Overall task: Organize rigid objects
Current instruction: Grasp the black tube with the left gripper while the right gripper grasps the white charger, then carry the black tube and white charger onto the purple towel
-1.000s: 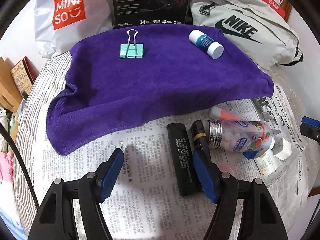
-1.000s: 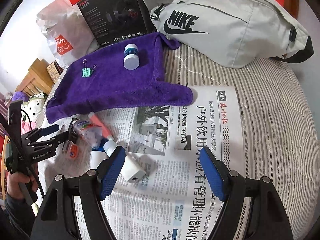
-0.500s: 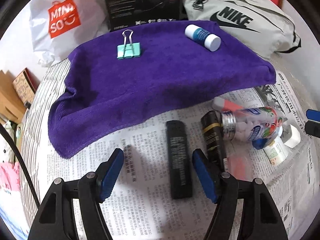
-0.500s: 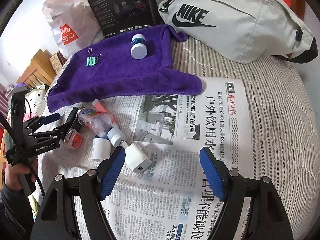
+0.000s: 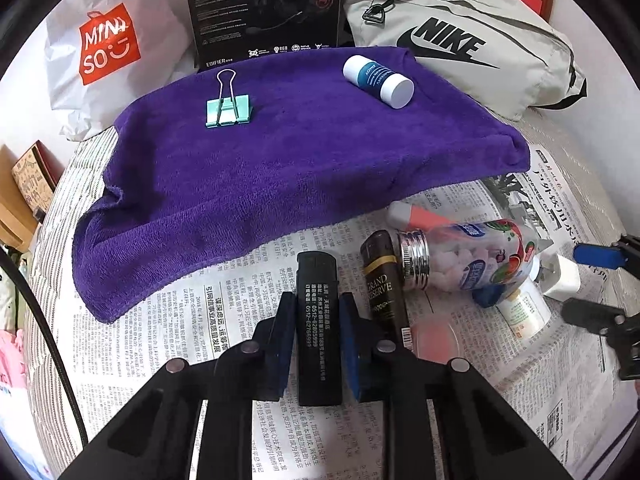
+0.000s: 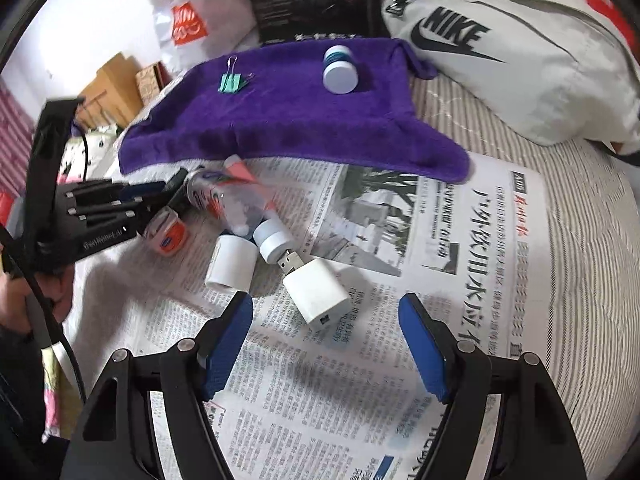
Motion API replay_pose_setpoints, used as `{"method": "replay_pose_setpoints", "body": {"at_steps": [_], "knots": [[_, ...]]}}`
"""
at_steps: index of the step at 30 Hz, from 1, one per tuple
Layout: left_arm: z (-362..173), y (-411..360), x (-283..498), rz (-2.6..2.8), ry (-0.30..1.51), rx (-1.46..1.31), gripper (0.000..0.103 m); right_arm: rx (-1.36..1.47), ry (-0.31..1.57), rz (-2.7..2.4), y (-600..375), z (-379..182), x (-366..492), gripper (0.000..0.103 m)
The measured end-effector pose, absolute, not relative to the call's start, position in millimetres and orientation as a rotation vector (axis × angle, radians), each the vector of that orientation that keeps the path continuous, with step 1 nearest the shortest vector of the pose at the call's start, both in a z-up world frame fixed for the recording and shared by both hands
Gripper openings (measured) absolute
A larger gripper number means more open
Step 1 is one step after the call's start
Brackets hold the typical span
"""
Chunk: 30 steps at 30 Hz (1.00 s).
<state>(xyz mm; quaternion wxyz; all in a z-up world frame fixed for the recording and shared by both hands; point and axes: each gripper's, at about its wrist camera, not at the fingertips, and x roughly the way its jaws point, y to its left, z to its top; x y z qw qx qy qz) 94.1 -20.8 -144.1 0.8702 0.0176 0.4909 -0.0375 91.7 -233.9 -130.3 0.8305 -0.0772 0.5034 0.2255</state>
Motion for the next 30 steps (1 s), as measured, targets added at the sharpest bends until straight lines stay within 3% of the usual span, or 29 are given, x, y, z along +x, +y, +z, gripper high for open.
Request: {"method": "replay_pose_setpoints", "body": {"at_steps": [5, 9, 11, 16, 30], "knots": [[-144.0, -20.7, 93.2, -0.078, 1.026, 0.037, 0.021, -0.237, 1.072, 0.469, -227.2, -142.4, 97.5, 0.048], [-143.7, -20.0, 94.0, -0.08, 1.025, 0.037, 0.021, -0.252, 1.046, 0.462, -225.8, -141.9, 102.7, 0.038], [-143.6, -19.7, 93.9, -0.081, 1.024, 0.034, 0.021, -0.243, 1.055, 0.447, -230.2, -139.9, 108.3, 0.026], [-143.7, -20.7, 93.8, -0.071, 1.016, 0.035, 0.021, -0.131, 1.085, 0.353, -257.7, -138.5, 123.0, 0.026], [-144.3, -21.2, 92.9, -0.063, 1.013, 0.032, 0.021, -0.186, 1.026, 0.281, -248.9, -141.9, 114.2, 0.027]]}}
